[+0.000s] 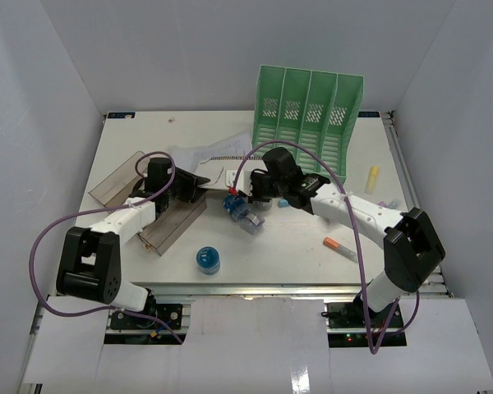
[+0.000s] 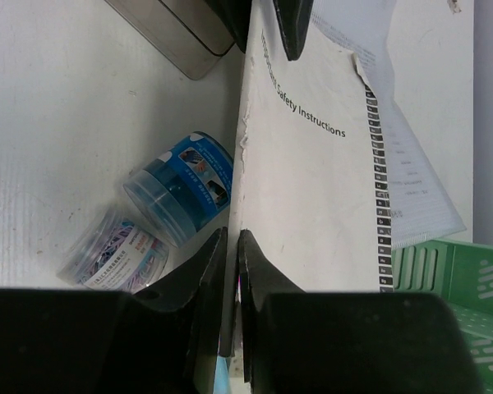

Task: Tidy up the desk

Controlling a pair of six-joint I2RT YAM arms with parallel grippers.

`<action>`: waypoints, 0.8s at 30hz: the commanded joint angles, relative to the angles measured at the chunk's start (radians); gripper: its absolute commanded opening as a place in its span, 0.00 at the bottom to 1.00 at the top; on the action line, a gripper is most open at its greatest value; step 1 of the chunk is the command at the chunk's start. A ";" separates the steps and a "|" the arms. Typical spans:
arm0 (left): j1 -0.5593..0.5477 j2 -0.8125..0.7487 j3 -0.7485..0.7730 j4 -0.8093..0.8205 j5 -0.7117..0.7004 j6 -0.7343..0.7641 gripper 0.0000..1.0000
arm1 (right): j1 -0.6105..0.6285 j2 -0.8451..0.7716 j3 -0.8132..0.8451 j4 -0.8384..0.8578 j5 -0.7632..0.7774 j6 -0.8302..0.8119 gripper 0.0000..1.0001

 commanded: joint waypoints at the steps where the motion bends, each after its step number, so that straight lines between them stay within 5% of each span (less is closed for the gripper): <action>1: -0.012 -0.010 0.052 0.040 -0.012 0.007 0.32 | 0.001 -0.058 0.030 0.005 -0.084 0.036 0.15; 8: -0.013 -0.035 0.046 0.130 0.023 0.085 0.00 | 0.001 -0.076 0.019 -0.001 -0.122 0.054 0.19; 13: -0.013 -0.073 0.097 0.133 0.013 0.247 0.00 | -0.022 -0.122 0.020 0.007 -0.129 0.121 0.50; 16: -0.013 -0.100 0.135 0.143 0.025 0.385 0.00 | -0.088 -0.158 0.046 0.004 -0.187 0.188 0.78; 24: -0.012 -0.102 0.297 0.193 0.184 0.657 0.00 | -0.421 -0.299 0.009 0.002 -0.370 0.359 0.91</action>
